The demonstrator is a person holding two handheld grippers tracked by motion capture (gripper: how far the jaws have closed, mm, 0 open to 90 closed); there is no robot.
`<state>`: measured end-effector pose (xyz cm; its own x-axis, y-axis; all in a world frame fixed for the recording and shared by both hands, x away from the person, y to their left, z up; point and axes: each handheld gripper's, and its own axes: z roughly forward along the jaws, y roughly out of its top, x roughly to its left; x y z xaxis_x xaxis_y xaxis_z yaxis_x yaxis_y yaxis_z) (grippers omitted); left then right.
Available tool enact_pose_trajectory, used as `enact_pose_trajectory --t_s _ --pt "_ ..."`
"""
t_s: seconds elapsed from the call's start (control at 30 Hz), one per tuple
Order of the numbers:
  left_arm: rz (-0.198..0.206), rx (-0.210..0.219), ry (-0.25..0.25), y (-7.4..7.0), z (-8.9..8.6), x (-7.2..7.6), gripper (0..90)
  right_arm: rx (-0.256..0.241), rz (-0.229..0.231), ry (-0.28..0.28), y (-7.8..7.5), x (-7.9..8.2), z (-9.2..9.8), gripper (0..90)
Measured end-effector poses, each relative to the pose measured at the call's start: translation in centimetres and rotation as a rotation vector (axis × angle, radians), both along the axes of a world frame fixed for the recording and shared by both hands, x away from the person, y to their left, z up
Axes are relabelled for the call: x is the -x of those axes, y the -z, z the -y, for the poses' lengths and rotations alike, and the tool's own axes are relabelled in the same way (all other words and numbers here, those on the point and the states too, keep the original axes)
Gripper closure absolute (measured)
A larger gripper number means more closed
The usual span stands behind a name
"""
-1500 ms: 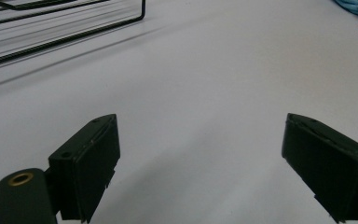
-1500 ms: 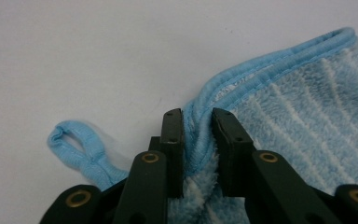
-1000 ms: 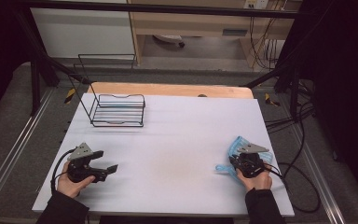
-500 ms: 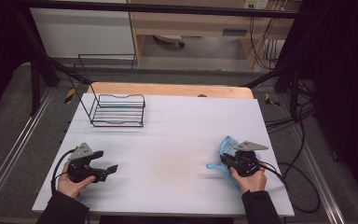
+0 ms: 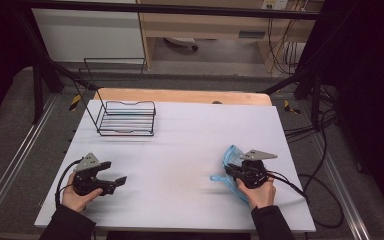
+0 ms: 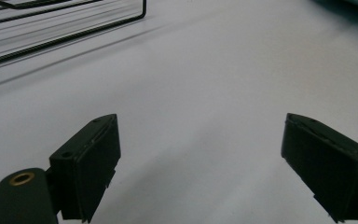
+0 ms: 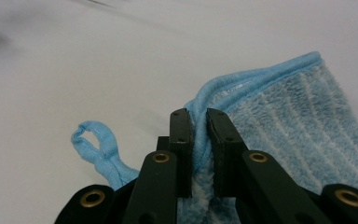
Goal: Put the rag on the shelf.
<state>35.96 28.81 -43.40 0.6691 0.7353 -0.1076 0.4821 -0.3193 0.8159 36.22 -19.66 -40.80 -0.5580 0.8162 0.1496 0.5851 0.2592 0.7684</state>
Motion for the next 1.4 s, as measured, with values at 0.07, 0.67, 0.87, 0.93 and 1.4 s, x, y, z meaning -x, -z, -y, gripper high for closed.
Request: enact_pose_trajectory --t_s 0.07,0.67,0.87,0.93,1.4 --pt "0.001 0.001 0.0 0.0 0.0 0.0 11.8 -0.006 -0.004 -0.004 0.0 -0.1 -0.4 81.3" --pt "0.001 0.002 -0.006 -0.1 -0.1 0.0 11.8 -0.01 -0.003 -0.097 -0.3 -1.4 -6.6 81.2" --pt "0.002 0.002 -0.007 -0.1 -0.1 0.0 11.7 -0.02 0.001 -0.125 -0.5 -1.6 -8.5 81.2" --pt "0.002 0.002 -0.007 -0.1 -0.1 0.0 11.8 -0.022 0.008 -0.147 -0.5 -1.8 -9.9 81.2" --pt "0.004 0.008 -0.012 -0.2 -0.3 0.1 11.7 -0.002 -0.002 -0.222 0.7 -2.0 -14.8 81.1"
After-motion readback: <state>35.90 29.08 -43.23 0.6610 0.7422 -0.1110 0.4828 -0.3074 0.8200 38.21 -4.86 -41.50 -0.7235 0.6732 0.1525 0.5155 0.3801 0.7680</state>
